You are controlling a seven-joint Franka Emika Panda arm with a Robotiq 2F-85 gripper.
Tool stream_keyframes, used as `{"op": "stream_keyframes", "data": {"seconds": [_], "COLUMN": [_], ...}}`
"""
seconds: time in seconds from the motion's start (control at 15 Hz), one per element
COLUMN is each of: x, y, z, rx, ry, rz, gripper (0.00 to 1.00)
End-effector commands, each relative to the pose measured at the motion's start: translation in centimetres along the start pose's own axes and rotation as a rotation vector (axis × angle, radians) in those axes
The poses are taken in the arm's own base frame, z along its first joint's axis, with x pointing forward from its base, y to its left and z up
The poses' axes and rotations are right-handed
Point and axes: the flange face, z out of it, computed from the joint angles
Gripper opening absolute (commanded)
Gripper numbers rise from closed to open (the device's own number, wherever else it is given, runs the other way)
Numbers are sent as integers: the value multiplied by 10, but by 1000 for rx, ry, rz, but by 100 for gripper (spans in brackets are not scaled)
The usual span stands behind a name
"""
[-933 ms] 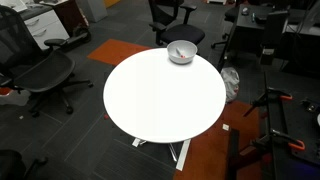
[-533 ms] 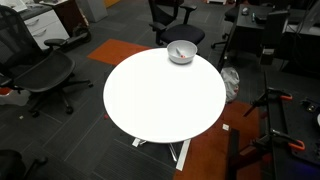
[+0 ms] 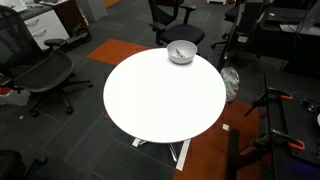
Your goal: Take the marker out of the grey bowl
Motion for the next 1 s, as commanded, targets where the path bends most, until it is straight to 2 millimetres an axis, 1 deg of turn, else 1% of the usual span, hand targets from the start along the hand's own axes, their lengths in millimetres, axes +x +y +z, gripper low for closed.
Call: {"op": "stream_keyframes", "data": {"seconds": [0.0, 0.2, 0.33, 0.67, 0.93], "x": [42, 77, 98, 140, 173], "y": [8, 20, 30, 66, 93], "z": [-15, -23, -23, -12, 2], "rx": [8, 2, -12, -81, -128], "ry": [138, 259, 327, 448, 466], "rz": [104, 199, 264, 417, 524], "gripper": [100, 100, 100, 100, 100]}}
